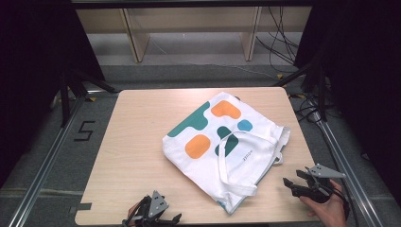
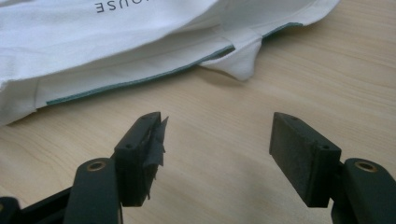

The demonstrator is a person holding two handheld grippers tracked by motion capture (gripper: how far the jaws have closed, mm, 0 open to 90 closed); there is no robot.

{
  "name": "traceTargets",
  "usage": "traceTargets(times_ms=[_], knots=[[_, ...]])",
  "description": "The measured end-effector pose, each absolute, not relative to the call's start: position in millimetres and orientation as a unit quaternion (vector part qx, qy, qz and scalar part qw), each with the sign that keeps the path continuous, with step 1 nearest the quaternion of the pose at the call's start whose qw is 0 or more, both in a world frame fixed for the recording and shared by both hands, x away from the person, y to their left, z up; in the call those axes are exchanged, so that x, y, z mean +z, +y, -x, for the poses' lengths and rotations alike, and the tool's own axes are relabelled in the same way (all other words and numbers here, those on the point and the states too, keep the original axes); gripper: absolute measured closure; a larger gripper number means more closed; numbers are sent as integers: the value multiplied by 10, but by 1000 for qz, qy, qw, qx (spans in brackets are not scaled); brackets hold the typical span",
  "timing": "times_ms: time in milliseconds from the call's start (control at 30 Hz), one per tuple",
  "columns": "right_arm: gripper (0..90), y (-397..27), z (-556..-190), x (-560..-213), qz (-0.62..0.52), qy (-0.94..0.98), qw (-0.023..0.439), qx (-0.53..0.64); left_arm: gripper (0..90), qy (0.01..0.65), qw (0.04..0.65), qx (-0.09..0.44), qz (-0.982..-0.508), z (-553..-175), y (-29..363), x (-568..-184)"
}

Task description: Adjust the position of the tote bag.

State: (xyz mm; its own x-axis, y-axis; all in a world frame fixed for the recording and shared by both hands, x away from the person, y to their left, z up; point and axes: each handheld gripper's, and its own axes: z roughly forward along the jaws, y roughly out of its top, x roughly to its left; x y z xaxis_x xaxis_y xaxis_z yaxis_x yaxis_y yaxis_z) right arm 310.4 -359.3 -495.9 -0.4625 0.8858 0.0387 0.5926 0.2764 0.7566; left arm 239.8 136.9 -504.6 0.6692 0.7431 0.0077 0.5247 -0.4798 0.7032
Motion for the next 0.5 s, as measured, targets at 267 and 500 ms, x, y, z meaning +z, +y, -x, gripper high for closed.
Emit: traceTargets(times_ms=[267,500], knots=[[356,-3616,-3123,-4975,-481,769,210,364,192,372,343,157,-848,-2407,1370,-5042],[359,-3668,-3240,-4985,-492,763,211,362,192,370,341,159,-850,-2421,1373,-5041]])
